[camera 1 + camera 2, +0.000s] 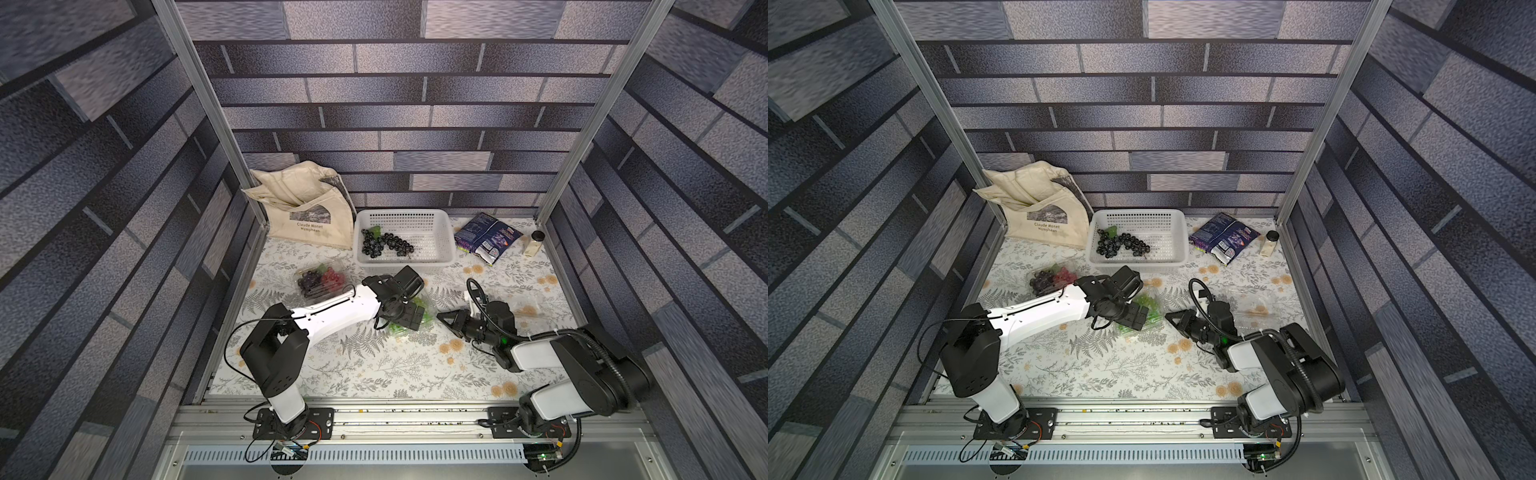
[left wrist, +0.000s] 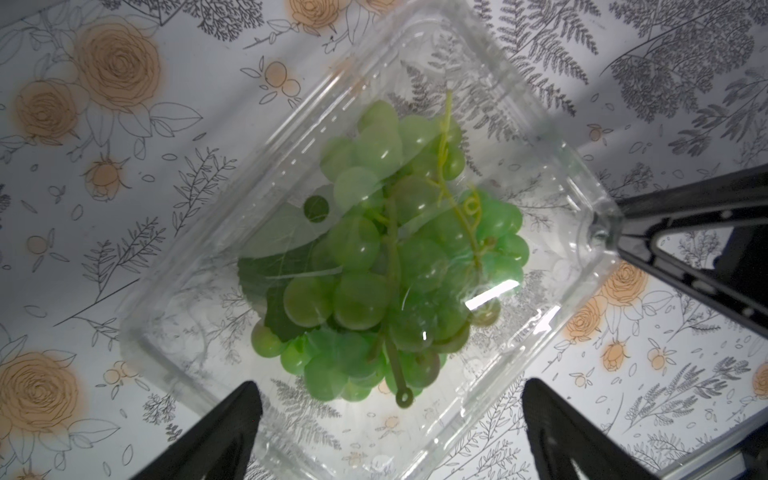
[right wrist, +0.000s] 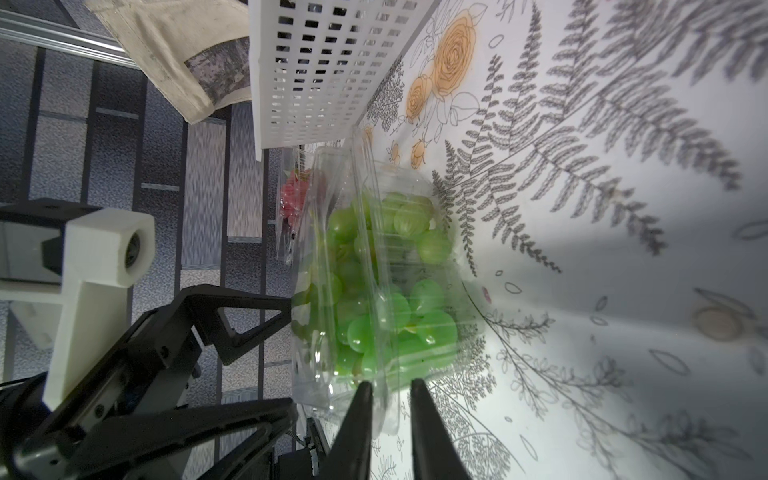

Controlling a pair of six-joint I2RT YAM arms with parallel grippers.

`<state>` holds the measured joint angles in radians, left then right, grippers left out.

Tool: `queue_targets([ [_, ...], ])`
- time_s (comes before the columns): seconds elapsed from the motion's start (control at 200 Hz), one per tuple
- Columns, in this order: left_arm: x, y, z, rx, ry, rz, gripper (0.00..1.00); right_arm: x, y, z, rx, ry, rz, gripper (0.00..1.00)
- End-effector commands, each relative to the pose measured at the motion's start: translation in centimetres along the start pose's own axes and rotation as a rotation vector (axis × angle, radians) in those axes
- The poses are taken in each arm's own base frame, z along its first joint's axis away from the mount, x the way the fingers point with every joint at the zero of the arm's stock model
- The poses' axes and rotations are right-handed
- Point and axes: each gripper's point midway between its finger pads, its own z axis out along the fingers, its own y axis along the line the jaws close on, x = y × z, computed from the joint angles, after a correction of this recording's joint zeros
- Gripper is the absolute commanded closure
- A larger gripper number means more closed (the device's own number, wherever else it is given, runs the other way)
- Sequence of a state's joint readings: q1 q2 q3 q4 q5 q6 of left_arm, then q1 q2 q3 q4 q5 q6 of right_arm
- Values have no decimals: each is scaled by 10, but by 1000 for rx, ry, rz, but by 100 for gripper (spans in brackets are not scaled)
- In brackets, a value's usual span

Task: Pack grapes into containers
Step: Close the packing box at the center of the board, then adjust the packing box at the center of the board.

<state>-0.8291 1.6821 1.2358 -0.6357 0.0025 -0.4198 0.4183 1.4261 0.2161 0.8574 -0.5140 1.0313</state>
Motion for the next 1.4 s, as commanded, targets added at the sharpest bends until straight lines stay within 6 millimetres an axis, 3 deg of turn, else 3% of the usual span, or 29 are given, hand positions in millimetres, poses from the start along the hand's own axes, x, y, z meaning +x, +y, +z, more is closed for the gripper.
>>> queue_targets([
  [0.0,5,1,-10,28,1,-47,0,-1,-4,-8,87,-4,-53,70],
  [0.175,-10,5,-36,41,-88,-86,0,-13,6,-33,234,-27,-185,49],
  [0.436,-2,34,-66,51,-219,-279,0,-20,29,-39,264,18,-320,35],
  [0.561,8,45,-59,83,-240,-389,0,-28,33,-32,277,36,-368,29],
  [0.831,10,46,-26,136,-259,-517,0,-40,41,-5,247,95,-409,25],
  [1.112,-16,39,-5,173,-266,-528,0,-46,42,1,255,95,-420,24],
  [1.397,-55,35,2,210,-275,-503,0,-41,31,-9,286,67,-396,24],
])
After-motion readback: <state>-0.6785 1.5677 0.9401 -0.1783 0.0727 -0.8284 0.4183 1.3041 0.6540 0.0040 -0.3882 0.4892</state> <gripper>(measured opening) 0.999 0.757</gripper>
